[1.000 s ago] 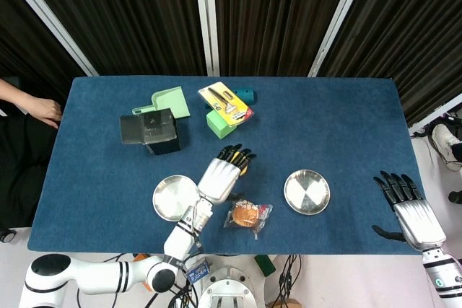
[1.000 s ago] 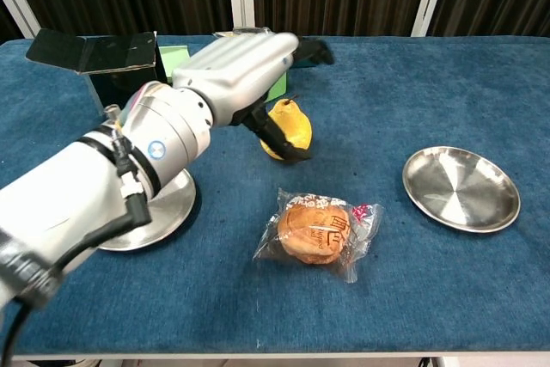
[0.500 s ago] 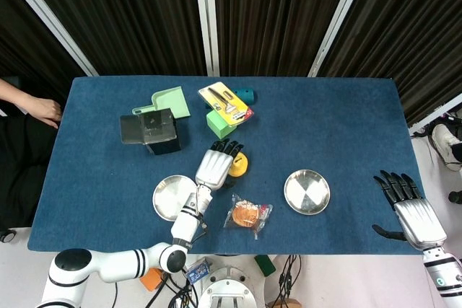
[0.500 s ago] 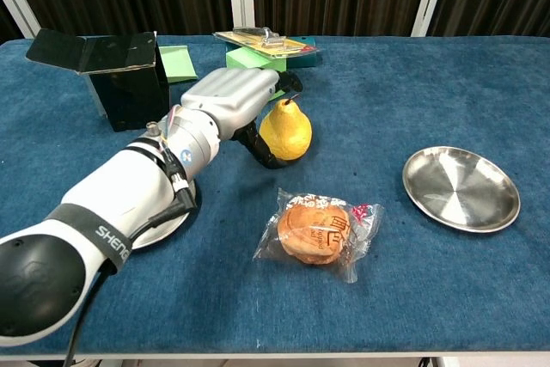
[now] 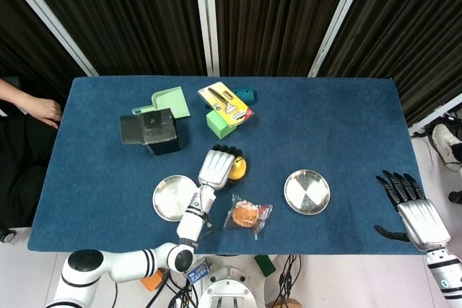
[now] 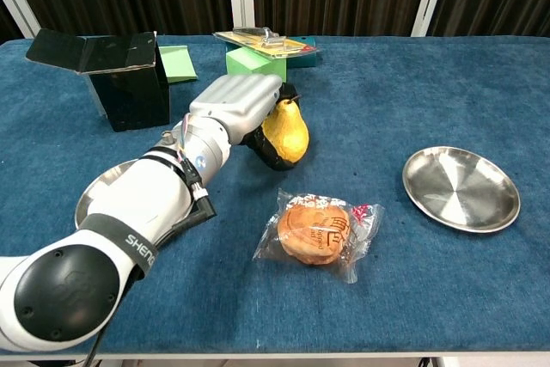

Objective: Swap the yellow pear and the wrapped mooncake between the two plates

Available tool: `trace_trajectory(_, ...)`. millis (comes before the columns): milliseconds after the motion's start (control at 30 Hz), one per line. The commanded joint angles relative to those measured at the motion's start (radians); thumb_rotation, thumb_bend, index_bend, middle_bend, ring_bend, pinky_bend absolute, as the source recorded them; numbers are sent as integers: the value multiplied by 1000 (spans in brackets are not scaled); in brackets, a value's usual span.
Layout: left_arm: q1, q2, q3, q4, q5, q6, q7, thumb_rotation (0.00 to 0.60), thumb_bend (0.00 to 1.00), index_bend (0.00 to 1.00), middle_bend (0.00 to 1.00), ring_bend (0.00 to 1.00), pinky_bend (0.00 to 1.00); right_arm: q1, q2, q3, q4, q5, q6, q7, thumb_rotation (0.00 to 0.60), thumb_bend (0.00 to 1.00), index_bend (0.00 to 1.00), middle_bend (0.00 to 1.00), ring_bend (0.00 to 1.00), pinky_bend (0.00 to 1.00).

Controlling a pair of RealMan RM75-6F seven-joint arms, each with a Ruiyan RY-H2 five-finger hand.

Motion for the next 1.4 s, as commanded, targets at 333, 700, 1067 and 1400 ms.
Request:
trace_trajectory(333, 112, 228, 121, -371, 88, 130, 77, 600, 197, 481, 487, 402, 361, 0, -7, 1, -2, 3, -12, -24, 517, 301, 0, 0, 0, 54)
trace_trajectory(700, 296, 595, 342, -686, 138, 211, 70, 600, 185, 481, 484, 401, 361, -3, -20, 2, -19, 5, -18, -73, 517, 301, 0, 0, 0, 54)
trace_trajectory(1067, 341, 595, 402, -579, 179, 162, -39, 600, 154, 460, 431, 356, 313, -4, -32, 2, -27, 8, -28, -106, 517, 301, 0, 0, 0, 54)
trace_trajectory(1400, 336, 568, 394, -546, 220, 133, -50, 600, 46, 266, 267, 230, 277, -2, -33, 4, -27, 14, -36, -107, 517, 301, 0, 0, 0, 54)
